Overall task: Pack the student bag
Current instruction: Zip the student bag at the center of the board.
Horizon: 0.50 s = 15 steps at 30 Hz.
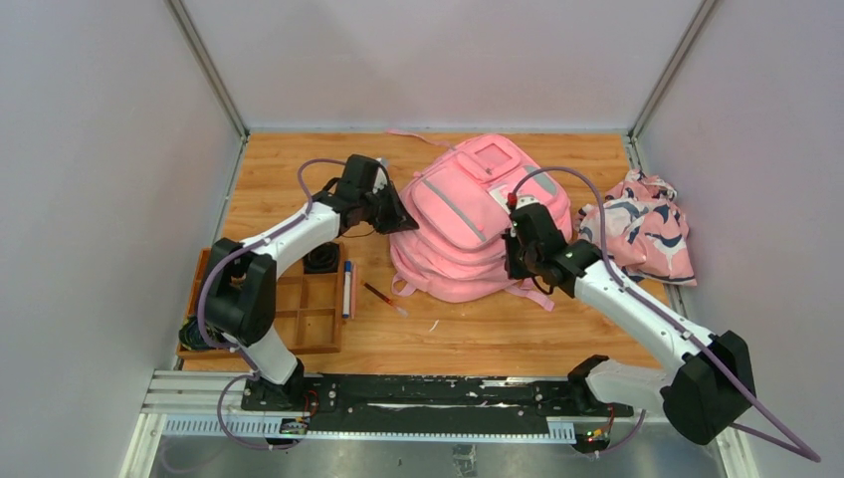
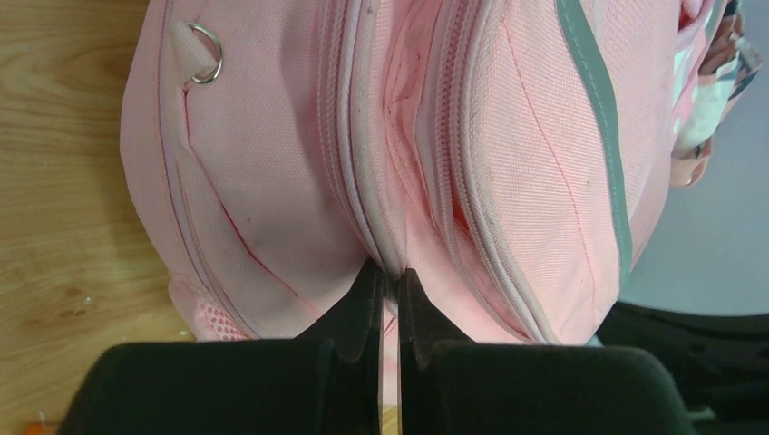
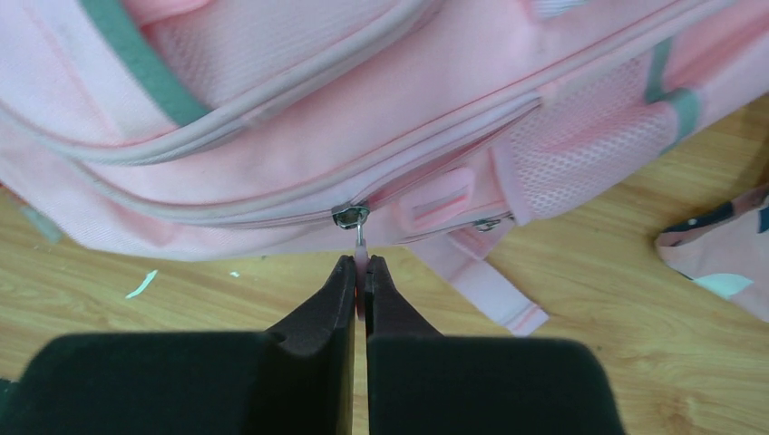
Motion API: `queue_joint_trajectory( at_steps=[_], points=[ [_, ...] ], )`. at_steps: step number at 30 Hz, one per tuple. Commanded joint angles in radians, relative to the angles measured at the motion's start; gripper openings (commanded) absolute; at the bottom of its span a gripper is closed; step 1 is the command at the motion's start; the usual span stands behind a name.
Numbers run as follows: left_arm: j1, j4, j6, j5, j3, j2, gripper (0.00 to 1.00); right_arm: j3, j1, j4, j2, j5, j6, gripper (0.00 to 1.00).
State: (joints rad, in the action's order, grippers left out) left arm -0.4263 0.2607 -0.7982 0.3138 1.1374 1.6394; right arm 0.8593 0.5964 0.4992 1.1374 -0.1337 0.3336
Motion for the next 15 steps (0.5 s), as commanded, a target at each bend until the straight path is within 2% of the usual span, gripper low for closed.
queue_joint_trajectory(
  at_steps=[1,6,11,15],
  points=[
    [0.047,0.055,0.187,0.012,0.038,0.017,0.0,0.009,-0.12,0.111,-0.016,-0.104,-0.075,0.0],
    [0.062,0.034,0.229,0.023,0.03,0.007,0.0,0.027,-0.269,0.081,0.015,-0.053,-0.087,0.0],
    [0.074,0.069,0.277,0.029,0.06,0.017,0.0,0.046,-0.37,0.069,0.087,-0.045,-0.102,0.0],
    [0.08,0.06,0.278,0.032,0.054,0.012,0.0,0.043,-0.432,0.062,0.121,0.023,-0.097,0.0]
  ],
)
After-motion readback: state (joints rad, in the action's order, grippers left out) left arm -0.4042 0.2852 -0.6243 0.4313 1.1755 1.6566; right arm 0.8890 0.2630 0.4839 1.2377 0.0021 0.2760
